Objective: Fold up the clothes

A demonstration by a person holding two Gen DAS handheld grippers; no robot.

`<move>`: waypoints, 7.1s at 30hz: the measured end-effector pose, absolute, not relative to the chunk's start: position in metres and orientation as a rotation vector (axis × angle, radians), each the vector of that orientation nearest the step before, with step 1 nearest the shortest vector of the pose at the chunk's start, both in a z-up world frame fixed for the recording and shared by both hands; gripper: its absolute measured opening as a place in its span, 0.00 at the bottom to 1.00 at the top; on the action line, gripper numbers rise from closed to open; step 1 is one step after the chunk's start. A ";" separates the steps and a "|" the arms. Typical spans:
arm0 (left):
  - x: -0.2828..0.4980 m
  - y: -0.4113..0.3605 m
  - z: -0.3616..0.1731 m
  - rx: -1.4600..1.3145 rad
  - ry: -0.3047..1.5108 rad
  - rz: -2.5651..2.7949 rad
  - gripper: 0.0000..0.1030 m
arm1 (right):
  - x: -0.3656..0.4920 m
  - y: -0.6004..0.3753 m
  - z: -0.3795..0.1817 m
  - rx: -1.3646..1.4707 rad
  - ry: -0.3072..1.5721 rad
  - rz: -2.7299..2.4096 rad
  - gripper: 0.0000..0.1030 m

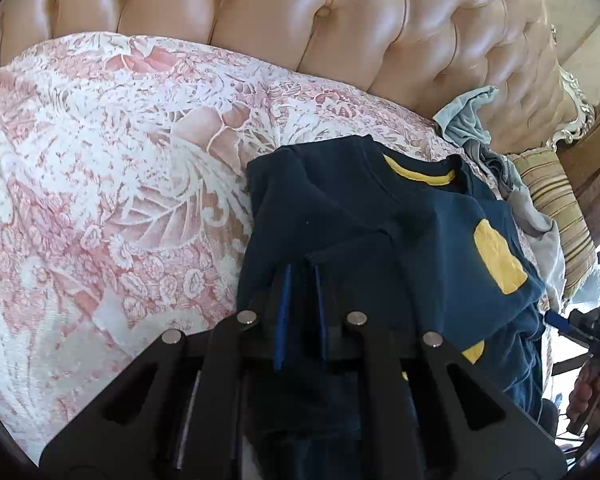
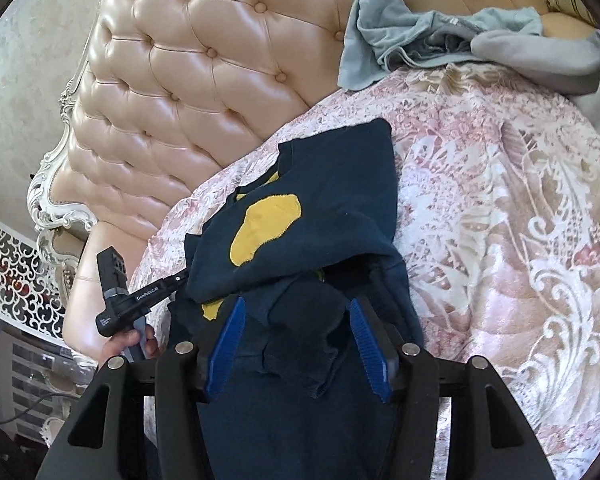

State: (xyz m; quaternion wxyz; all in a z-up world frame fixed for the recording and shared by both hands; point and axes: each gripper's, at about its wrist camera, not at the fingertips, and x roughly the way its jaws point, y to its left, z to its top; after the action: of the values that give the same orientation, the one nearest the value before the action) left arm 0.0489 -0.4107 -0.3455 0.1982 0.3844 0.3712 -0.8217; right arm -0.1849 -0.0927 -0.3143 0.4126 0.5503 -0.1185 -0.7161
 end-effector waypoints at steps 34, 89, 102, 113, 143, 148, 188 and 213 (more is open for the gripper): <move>0.067 -0.427 -0.317 0.895 1.165 -2.408 0.02 | -0.208 -0.077 -0.355 1.465 -1.024 -1.698 0.66; 0.060 -0.421 -0.344 0.992 1.348 -2.357 0.10 | -0.208 -0.078 -0.360 1.538 -0.983 -1.977 0.06; 0.062 -0.420 -0.348 1.016 1.366 -2.326 0.12 | -0.211 -0.086 -0.368 1.636 -0.979 -1.951 0.05; 0.103 -0.437 -0.324 0.858 1.365 -2.308 0.58 | -0.191 -0.058 -0.315 1.598 -0.713 -2.021 0.41; 0.096 -0.428 -0.319 0.790 1.470 -2.419 0.58 | -0.189 -0.083 -0.334 1.631 -0.671 -1.856 0.63; 0.082 -0.397 -0.288 0.790 1.229 -2.638 0.58 | -0.188 -0.100 -0.332 1.605 -0.639 -1.798 0.52; -0.031 -0.128 -0.318 1.082 -1.029 -2.654 0.07 | -0.218 -0.115 -0.356 1.652 -0.393 -1.751 0.03; 0.137 -0.256 -0.228 0.996 0.595 -2.368 0.62 | -0.149 -0.018 -0.284 1.525 -0.567 -1.843 0.65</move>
State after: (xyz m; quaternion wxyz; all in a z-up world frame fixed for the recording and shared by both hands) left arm 0.1371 -0.2557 -0.2277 0.2497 0.3657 0.2184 -0.8696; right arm -0.1492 -0.0178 -0.2841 0.3350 0.5847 -0.2173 -0.7062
